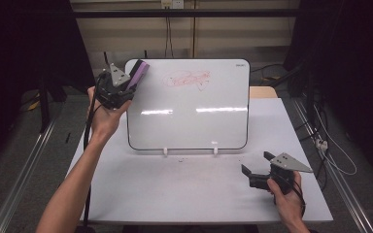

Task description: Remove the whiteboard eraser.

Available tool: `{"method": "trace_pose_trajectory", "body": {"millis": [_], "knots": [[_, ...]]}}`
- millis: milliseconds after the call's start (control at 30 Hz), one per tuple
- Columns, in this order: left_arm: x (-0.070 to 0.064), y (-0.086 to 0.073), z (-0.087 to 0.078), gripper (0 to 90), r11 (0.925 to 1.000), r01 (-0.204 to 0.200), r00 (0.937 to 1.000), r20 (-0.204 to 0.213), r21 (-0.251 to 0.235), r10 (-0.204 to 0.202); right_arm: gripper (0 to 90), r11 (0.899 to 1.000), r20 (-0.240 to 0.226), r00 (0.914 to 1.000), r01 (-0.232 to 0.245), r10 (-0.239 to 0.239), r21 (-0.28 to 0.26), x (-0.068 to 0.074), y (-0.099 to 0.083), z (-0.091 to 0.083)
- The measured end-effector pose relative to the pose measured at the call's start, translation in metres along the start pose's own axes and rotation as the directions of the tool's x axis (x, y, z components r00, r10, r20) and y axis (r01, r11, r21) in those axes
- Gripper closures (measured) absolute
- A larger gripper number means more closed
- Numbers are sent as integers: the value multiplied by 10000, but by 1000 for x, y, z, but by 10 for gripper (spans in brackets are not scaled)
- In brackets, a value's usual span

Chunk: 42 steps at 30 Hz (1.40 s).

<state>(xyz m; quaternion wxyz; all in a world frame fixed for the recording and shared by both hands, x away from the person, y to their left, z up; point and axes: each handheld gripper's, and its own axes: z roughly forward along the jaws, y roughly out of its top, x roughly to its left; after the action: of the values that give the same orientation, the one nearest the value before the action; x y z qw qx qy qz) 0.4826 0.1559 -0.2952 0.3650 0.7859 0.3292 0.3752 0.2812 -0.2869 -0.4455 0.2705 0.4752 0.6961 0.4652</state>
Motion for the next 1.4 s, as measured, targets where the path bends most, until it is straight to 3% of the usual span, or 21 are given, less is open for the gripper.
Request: {"method": "trace_pose_trajectory", "body": {"millis": [400, 833, 1133, 1400], "knots": [[-3, -9, -19, 643, 9964, 465, 9983, 389, -713, -438, 41, 10000, 42, 10000, -68, 68, -43, 0, 0, 0], [-4, -24, -32, 642, 9897, 987, 9941, 563, -1038, -932, 41, 9998, 50, 9999, -124, 125, -161, 1, -1, 1], [-19, -35, -39, 642, 9857, 1165, 9903, 896, -1214, -1060, 42, 9995, 26, 9999, -130, 131, -288, 3, -1, 2], [-34, -43, -45, 641, 9753, 1601, 9812, 1326, -1524, -1404, 45, 9991, 71, 9997, -242, 245, -348, 2, -2, 3]]}}
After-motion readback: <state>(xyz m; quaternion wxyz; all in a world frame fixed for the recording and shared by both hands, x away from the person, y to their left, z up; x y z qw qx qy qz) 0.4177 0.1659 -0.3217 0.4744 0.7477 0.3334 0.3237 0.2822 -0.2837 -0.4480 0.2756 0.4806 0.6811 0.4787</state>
